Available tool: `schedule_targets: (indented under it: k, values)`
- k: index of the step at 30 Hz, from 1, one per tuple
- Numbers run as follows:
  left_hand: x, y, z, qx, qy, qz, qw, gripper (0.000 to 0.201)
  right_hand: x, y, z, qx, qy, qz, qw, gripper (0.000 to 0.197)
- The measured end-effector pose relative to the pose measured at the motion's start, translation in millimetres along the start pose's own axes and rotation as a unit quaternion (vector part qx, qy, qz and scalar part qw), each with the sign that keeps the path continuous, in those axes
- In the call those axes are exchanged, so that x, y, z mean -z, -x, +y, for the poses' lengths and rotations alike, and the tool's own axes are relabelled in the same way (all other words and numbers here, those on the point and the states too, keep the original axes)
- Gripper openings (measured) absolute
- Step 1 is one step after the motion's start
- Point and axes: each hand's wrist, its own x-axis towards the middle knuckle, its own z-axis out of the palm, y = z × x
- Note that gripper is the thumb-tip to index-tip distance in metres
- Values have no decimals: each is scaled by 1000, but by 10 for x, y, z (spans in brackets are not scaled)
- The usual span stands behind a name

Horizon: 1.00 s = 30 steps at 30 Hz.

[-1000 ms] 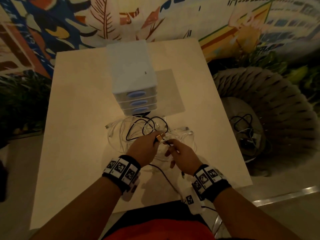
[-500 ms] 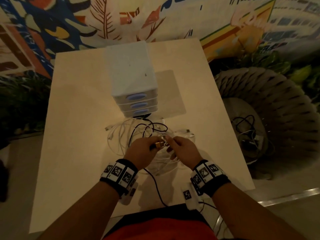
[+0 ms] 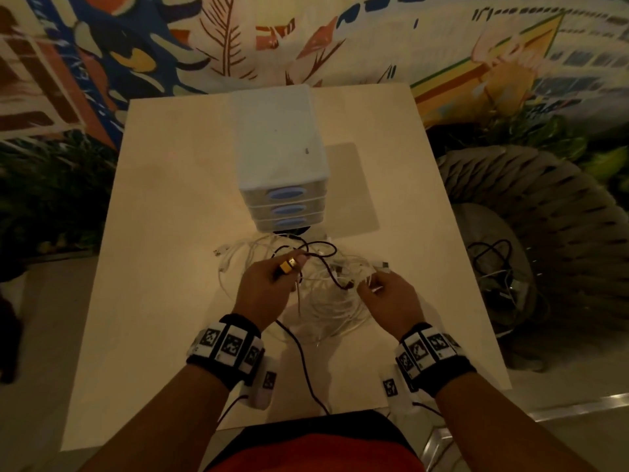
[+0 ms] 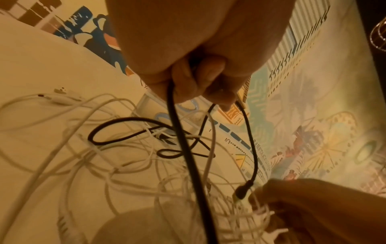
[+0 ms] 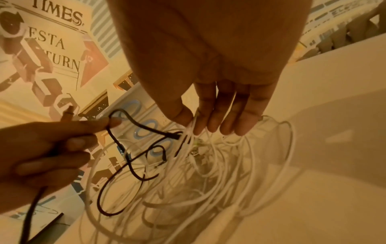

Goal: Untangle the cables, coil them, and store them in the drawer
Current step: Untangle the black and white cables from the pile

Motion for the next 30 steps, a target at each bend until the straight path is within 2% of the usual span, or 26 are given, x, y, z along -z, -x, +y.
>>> schedule_targets:
  k: [1,3,4,6,8,10,12,14,16,19,21,25,30]
  values:
    - [14,4,16,2,14,7,1000,31,13,12,24,-6,-9,-7,1000,19]
    - [35,30,57,3,25,7,1000,34,52,45,54,-1,-12,9,1000,64]
    - [39,47,81,-2,26,1,1000,30,81,65,32,24,-3,35,999,81]
    - [38,74,109,-21,31,-14,999,18,137,118,-84,116,4,77,990,90]
    - [26,96,114,-37,43,-25,998,14,174,175,-284,208,10,52,977,75]
    - [10,115,134,-53,53,-42,996,11,156,214,-460,281,9,0,960,45]
    - [11,126,158,-74,58,-63,994,13,166,239,-600,296,-51,-56,952,15]
    - [32,102,123,-84,66,-65,992,22,221,244,-680,259,-122,-75,955,25]
    - [62,38,-17,-64,69,-37,995,29,312,260,-711,227,-169,-60,957,27]
    - [98,-58,-244,-27,37,-15,999,30,399,231,-667,226,-162,-35,960,27]
    - [86,-77,-323,-16,10,-43,999,29,425,199,-618,224,-147,-37,963,26]
    - [-9,-87,-360,-38,-100,-78,991,20,442,199,-582,238,-117,-53,963,28]
    - [-84,-126,-340,-34,-167,-101,980,33,546,274,-601,242,-122,-67,960,28]
